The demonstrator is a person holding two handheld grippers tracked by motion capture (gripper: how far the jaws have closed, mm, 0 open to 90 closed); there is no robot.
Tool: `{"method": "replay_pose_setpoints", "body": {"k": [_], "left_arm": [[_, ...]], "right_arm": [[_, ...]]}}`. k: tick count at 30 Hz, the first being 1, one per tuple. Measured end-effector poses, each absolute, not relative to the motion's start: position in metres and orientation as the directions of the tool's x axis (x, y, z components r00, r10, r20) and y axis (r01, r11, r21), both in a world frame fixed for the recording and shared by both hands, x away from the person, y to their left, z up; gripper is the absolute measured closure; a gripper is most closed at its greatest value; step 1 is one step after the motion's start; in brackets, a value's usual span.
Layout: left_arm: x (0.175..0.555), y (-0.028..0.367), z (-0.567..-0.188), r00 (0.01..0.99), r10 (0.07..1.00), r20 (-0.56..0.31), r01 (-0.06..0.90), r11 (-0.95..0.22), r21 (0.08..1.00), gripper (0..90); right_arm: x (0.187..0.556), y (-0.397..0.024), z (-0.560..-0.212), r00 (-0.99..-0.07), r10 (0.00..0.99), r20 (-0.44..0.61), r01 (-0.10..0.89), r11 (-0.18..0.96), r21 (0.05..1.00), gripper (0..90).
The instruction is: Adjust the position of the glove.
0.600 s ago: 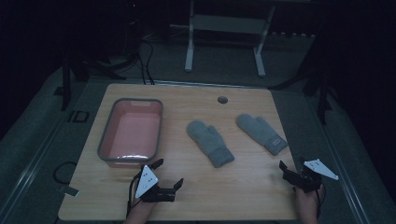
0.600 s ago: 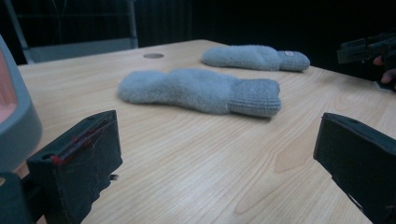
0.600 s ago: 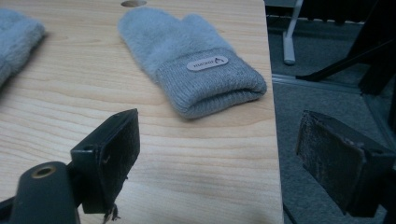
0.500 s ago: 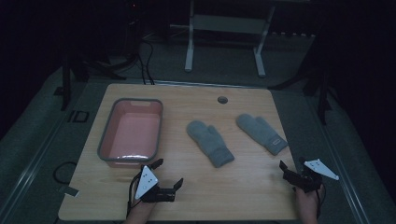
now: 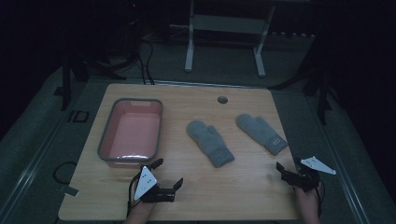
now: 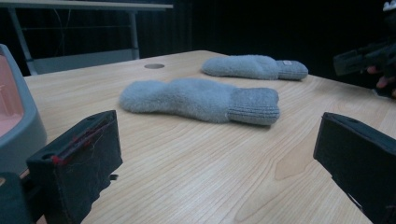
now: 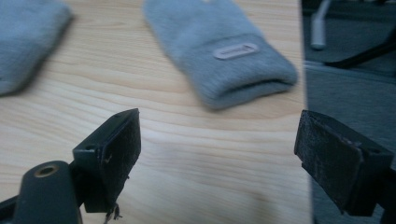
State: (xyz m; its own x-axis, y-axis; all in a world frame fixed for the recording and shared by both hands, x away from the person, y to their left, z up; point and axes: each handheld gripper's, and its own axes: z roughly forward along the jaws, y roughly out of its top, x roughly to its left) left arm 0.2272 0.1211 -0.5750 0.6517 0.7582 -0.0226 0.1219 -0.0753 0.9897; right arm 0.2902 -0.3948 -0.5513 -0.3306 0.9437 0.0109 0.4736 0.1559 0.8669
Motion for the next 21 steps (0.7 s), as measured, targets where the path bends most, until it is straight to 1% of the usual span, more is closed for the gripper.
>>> {"method": "replay_pose_setpoints", "body": {"k": [3,5,9,11,17,21], "left_arm": [[0.226,0.121,-0.575,0.646,0.763,-0.014,0.114,-0.078,0.99,1.0],[0.226,0.121,-0.575,0.65,0.759,-0.02,0.117,-0.074,0.99,1.0],[0.228,0.123,-0.575,0.652,0.757,-0.042,0.128,-0.055,0.99,1.0],[0.228,0.124,-0.575,0.655,0.754,-0.047,0.129,-0.05,0.99,1.0],[0.228,0.123,-0.575,0.66,0.75,-0.034,0.125,-0.065,0.99,1.0],[0.228,0.124,-0.575,0.661,0.749,-0.044,0.131,-0.057,0.99,1.0]], "right_arm": [[0.291,-0.388,-0.541,-0.388,0.921,0.03,0.482,0.174,0.859,13.6],[0.292,-0.382,-0.533,-0.411,0.911,0.021,0.475,0.194,0.858,13.4],[0.296,-0.369,-0.516,-0.434,0.901,0.017,0.473,0.212,0.855,13.0],[0.299,-0.362,-0.508,-0.454,0.89,0.035,0.468,0.205,0.86,12.9],[0.313,-0.344,-0.495,-0.514,0.856,0.051,0.483,0.24,0.842,13.0],[0.321,-0.329,-0.49,-0.539,0.84,0.054,0.48,0.254,0.84,13.0]]}}
